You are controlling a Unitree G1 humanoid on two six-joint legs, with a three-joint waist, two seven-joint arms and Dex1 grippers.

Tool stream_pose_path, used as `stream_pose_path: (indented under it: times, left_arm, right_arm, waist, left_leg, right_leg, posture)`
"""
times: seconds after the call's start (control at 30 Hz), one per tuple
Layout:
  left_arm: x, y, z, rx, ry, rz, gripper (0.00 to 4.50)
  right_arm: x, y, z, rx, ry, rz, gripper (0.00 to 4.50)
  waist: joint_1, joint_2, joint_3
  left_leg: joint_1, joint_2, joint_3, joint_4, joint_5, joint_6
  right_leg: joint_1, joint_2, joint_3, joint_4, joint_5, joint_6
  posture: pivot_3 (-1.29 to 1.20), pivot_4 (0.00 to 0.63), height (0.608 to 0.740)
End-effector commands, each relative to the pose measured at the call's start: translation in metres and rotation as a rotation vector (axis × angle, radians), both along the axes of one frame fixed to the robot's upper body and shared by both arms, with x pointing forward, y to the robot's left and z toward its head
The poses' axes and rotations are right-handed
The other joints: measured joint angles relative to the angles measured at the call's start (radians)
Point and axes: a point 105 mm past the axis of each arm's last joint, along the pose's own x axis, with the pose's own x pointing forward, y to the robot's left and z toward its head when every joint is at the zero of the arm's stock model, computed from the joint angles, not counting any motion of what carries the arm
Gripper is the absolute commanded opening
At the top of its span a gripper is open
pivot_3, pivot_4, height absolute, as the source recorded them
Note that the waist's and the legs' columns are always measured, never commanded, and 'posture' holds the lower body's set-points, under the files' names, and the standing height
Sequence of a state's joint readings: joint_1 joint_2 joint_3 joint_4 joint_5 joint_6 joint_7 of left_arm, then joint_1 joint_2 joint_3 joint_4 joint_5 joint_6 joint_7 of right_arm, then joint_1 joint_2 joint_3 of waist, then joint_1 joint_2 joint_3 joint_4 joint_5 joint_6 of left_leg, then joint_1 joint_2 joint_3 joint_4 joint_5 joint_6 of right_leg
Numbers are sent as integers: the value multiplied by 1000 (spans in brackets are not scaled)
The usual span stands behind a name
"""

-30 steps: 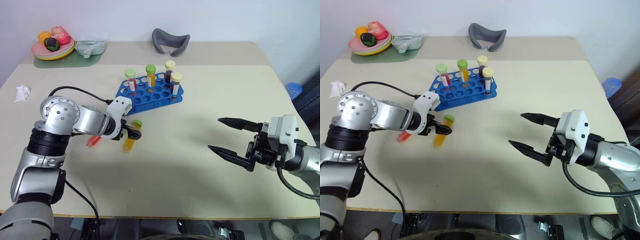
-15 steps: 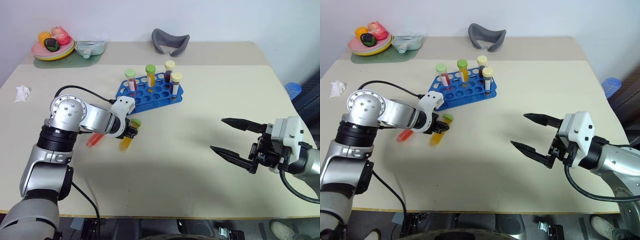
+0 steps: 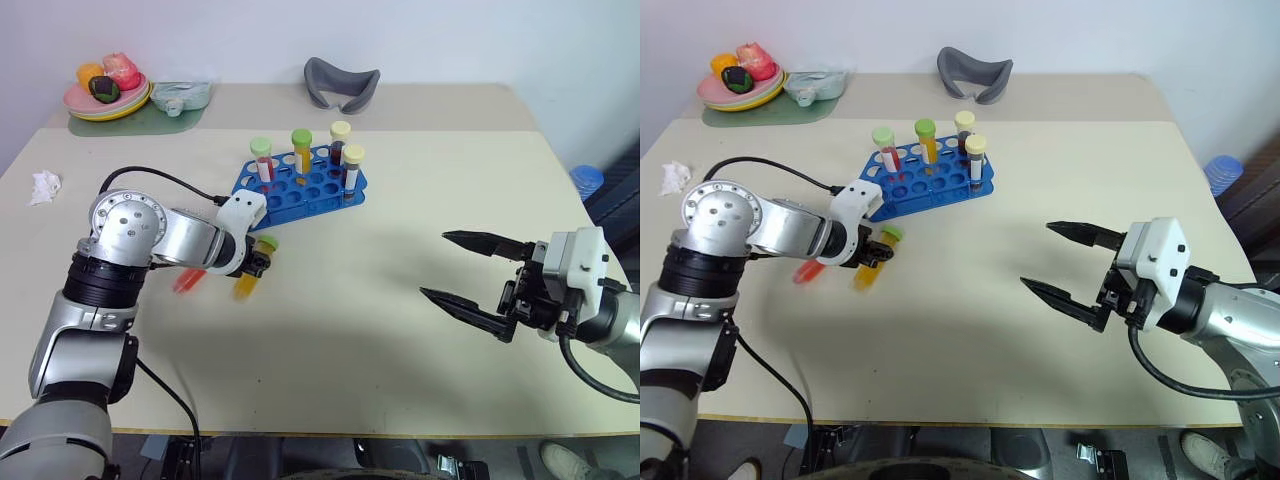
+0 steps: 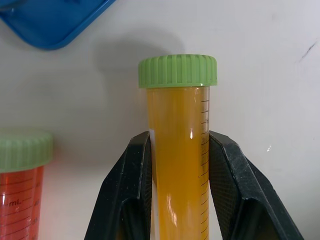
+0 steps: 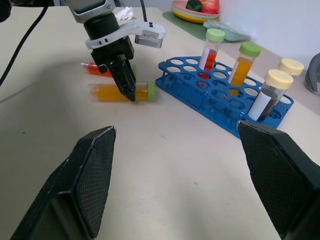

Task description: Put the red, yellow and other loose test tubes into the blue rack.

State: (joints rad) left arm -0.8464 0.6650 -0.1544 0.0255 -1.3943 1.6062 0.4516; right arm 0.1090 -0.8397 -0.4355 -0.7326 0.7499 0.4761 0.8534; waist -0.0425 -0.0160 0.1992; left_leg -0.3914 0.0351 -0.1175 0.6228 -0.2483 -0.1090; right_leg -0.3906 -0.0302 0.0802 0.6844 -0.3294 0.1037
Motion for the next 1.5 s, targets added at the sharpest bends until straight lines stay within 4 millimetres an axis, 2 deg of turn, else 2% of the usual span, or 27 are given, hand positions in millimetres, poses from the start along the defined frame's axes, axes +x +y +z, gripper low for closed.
stream_pose_path:
  times: [0.03, 0.17, 0.23, 0.3, 0.37, 0.43, 0.57, 0.63, 0.77, 0.9, 1.03, 1.23, 1.5]
  left_arm:
    - [1, 0, 8, 8, -52, -8, 1263]
    - [4, -3, 25, -6, -156, -20, 1263]
    - [10, -9, 51, -82, -319, -46, 1263]
    - [20, -16, 89, -186, -588, -74, 1263]
    - [24, -22, 116, -289, -800, -109, 1263]
    - [25, -25, 126, -265, -941, -160, 1263]
    - [34, -27, 139, -364, -1144, -138, 1263]
    - [38, -33, 130, -355, -1228, -179, 1263]
    - [51, -43, 98, -371, -1270, -180, 1263]
    - [57, -55, 84, -398, -1332, -175, 1263]
    - [64, -67, 79, -445, -1365, -153, 1263]
    - [76, -89, 75, -452, -1373, -157, 1263]
    - [88, -96, 65, -423, -1357, -147, 1263]
  right_arm:
    - [-1, 2, 5, -10, -23, 12, 3959]
    - [0, 0, 5, -13, -26, 6, 3959]
    - [0, 0, 5, -13, -27, 4, 3959]
    - [1, 0, 6, -14, -30, 3, 3959]
    - [3, 0, 7, -15, -35, 4, 3959]
    - [5, 0, 9, -15, -43, 4, 3959]
    - [7, -1, 14, -19, -55, -1, 3959]
    - [9, -1, 15, -19, -58, -2, 3959]
    - [10, 0, 18, -25, -70, -3, 3959]
    - [11, -1, 22, -26, -76, -7, 3959]
    - [14, -3, 25, -15, -89, -21, 3959]
    - [24, -5, 32, 100, -85, -100, 3959]
    - [25, -1, 37, 209, -90, -176, 3959]
  waist:
    - [0, 0, 0]
    - [0, 0, 0]
    - [-1, 0, 0]
    - [-1, 0, 0]
    - [2, 0, 0]
    - [2, 0, 0]
    - [7, 1, 0]
    - [5, 1, 0]
    - [6, 1, -1]
    - [6, 1, -1]
    - [7, 1, -1]
    - [5, 0, -1]
    - [2, 1, -1]
  left_leg:
    - [0, 0, 0, 0, 0, 0]
    - [-1, 0, 0, 0, 0, 0]
    - [-1, 0, 0, 0, 0, 0]
    - [-1, 0, 0, 0, 0, 0]
    - [0, 0, 0, 0, 2, -4]
    - [0, 0, 1, 0, 2, -4]
    - [-1, 0, 1, 1, 0, 0]
    - [-1, 0, 1, 3, -1, 2]
    - [-1, 0, 1, 4, -2, 3]
    - [-1, 0, 1, 6, -4, 6]
    - [-1, 0, 1, 7, -4, 8]
    - [-1, -1, 1, 7, -4, 8]
    - [-1, -1, 1, 7, -4, 8]
  right_leg:
    - [0, 0, 0, 0, 0, 0]
    - [0, 0, 0, 0, 0, 0]
    - [0, 0, 0, 0, 0, 0]
    - [0, 0, 0, 0, 0, 0]
    - [0, 0, 0, 0, 0, 0]
    - [1, 0, 0, -1, 0, 0]
    - [2, 0, 0, -1, 0, 0]
    - [2, 0, 0, -2, 0, 0]
    - [2, 0, 0, -1, 0, 0]
    - [3, 0, 0, -2, 0, 0]
    - [3, 0, 0, -1, 0, 1]
    - [3, 0, 0, -1, 1, 1]
    - [3, 0, 0, -1, 1, 1]
  posture:
    - [0, 150, 740]
    - [0, 150, 740]
    - [0, 150, 740]
    - [0, 150, 740]
    - [0, 150, 740]
    - [0, 150, 740]
    - [0, 150, 740]
    - [0, 150, 740]
    - [0, 150, 740]
    - [0, 150, 740]
    - [0, 150, 740]
    - [0, 150, 740]
    - [0, 150, 740]
